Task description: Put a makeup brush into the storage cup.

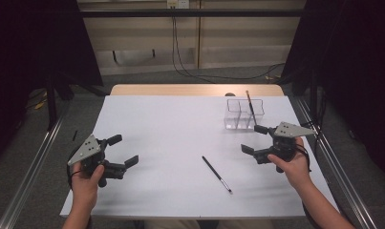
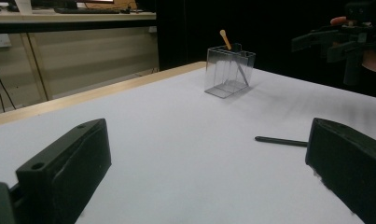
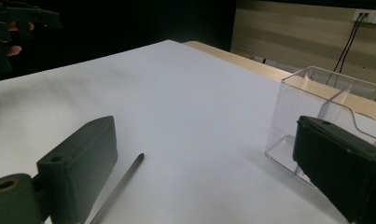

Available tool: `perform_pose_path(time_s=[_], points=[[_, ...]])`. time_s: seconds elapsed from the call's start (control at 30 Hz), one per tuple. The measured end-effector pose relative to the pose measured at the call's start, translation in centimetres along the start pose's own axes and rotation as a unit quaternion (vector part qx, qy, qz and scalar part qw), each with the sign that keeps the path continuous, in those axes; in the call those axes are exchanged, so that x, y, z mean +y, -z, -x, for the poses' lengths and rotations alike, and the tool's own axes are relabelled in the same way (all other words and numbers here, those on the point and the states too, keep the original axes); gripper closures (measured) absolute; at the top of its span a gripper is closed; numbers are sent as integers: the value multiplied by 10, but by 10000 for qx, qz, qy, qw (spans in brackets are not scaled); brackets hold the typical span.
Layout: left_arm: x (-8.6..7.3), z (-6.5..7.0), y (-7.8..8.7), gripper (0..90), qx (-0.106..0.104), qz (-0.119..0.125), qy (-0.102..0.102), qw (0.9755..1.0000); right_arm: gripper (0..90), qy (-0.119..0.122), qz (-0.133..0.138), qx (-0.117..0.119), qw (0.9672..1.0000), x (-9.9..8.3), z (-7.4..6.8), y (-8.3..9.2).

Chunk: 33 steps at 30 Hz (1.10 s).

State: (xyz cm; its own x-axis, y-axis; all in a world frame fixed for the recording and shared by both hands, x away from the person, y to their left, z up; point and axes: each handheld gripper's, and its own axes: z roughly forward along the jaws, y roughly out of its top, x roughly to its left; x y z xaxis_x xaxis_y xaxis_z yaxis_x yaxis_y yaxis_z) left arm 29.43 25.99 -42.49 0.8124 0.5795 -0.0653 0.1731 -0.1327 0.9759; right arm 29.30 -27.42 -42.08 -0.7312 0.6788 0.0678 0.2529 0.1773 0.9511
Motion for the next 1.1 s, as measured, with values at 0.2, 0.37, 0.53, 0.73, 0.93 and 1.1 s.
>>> perform_pose_path(time_s=[0.2, 0.37, 0.53, 0.73, 0.93, 1.1], points=[[0, 0, 0, 0, 1, -9, -2, 10000, 65, 26, -25, 93, 10000, 1, -5, -7], [0, 0, 0, 0, -4, -7, -4, 10000, 65, 61, -21, 166, 9998, 4, -9, -14], [0, 0, 0, 0, -12, -10, -1, 10000, 65, 64, -10, 232, 9997, 5, -12, -19], [0, 0, 0, 0, -16, 5, 21, 10000, 66, 68, -6, 283, 9996, 6, -14, -24], [-1, 0, -1, 1, -3, 18, 52, 10000, 66, 81, -100, 353, 9993, 6, -17, -30], [-1, -1, 0, 0, -1, 7, 26, 10000, 66, 83, -161, 418, 9990, 7, -19, -35]])
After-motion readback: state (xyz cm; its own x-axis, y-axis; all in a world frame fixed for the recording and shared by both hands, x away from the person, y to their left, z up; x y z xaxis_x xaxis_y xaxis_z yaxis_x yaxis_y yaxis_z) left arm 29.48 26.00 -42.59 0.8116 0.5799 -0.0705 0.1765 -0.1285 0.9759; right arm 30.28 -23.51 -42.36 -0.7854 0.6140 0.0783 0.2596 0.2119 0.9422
